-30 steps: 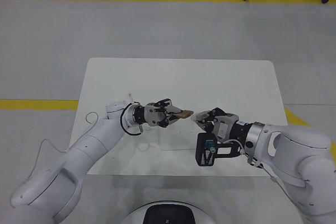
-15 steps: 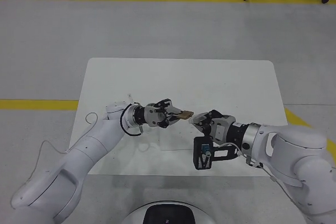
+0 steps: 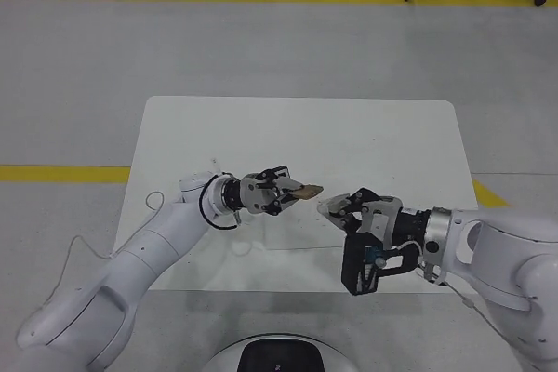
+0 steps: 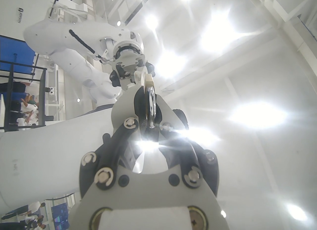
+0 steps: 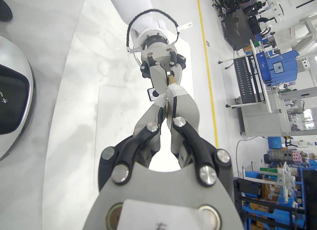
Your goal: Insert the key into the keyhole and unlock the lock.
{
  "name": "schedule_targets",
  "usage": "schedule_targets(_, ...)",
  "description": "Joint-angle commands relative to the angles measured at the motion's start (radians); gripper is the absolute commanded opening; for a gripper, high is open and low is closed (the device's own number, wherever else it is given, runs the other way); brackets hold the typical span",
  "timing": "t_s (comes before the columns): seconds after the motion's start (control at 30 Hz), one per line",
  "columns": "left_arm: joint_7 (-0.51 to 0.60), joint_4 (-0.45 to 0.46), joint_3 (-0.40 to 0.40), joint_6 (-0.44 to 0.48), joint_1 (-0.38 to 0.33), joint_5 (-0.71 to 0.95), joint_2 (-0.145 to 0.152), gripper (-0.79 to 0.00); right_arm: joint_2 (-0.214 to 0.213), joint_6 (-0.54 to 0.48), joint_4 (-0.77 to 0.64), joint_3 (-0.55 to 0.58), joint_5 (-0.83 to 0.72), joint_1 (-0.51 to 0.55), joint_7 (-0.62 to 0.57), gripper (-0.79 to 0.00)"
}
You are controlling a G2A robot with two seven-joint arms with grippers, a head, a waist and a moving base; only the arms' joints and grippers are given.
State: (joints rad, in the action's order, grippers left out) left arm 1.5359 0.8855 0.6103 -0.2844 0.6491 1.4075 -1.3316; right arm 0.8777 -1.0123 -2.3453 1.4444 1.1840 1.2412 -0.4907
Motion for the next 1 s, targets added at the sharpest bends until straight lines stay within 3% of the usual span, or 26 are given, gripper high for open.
schedule_targets(0.0,0.000,0.020,-0.027,0.000,0.007,0.050,0.005,-0.785,-0.007,0.000,0.007,0.011,-0.034,0.003,0.089,-0.785)
schedule_targets(0.2,0.000,0.061,-0.150,0.000,-0.009,0.217,0.033,-0.785,-0.041,0.000,0.062,0.026,-0.008,0.010,0.308,-0.785)
schedule_targets(0.4,0.000,0.108,-0.252,0.000,-0.049,0.288,0.063,-0.785,-0.078,0.000,0.091,0.035,0.060,0.022,0.425,-0.785)
schedule_targets(0.63,0.000,0.134,-0.343,0.000,-0.096,0.348,0.090,-0.785,-0.122,0.000,0.106,0.019,0.104,0.010,0.502,-0.785)
schedule_targets(0.97,0.000,0.148,-0.387,0.000,-0.122,0.366,0.107,-0.785,-0.175,0.000,0.131,0.001,0.120,-0.013,0.548,-0.785)
